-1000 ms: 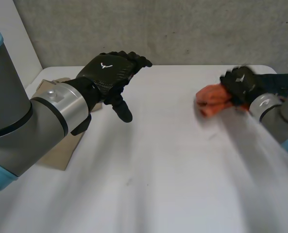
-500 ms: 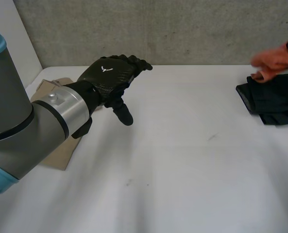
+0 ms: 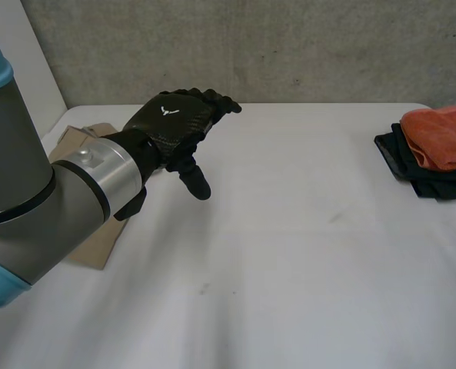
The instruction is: Fold the laundry.
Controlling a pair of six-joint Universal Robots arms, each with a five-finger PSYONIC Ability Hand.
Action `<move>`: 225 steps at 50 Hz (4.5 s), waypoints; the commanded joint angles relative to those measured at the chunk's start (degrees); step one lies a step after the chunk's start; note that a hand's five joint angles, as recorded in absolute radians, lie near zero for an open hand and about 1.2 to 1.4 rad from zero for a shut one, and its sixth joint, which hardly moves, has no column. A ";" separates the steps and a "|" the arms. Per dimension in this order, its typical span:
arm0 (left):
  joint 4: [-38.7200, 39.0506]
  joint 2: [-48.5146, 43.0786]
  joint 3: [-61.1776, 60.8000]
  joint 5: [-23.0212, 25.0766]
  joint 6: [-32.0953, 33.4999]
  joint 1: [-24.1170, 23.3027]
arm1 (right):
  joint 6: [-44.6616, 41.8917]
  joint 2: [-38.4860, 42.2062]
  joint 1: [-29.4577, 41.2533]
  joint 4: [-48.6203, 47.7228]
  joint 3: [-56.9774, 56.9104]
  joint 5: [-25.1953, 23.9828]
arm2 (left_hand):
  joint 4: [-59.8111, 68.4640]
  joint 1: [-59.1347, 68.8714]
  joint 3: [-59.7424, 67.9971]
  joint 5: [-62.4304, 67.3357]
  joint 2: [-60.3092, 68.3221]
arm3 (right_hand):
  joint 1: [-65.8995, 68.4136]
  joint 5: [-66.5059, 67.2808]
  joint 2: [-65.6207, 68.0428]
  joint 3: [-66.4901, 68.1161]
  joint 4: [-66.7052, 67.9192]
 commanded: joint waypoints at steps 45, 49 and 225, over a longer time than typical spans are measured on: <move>11.98 -32.57 10.63 -5.67 21.19 28.53 | -3.42 -38.11 42.30 2.70 51.95 23.65 | 67.97 68.98 67.46 66.97 67.89 | -1.80 -3.64 -2.79 -2.33 -3.64; 16.28 -29.43 9.85 -9.35 19.17 25.38 | -3.33 -38.63 42.21 2.79 52.04 23.92 | 68.06 69.07 67.55 67.06 67.98 | -1.80 -3.64 -2.79 -2.33 -3.64; 15.40 -21.50 10.18 -8.75 14.85 9.28 | -2.29 -7.16 45.81 27.17 2.21 31.29 | 68.06 69.07 67.55 67.06 67.98 | 68.20 66.36 67.21 67.67 66.36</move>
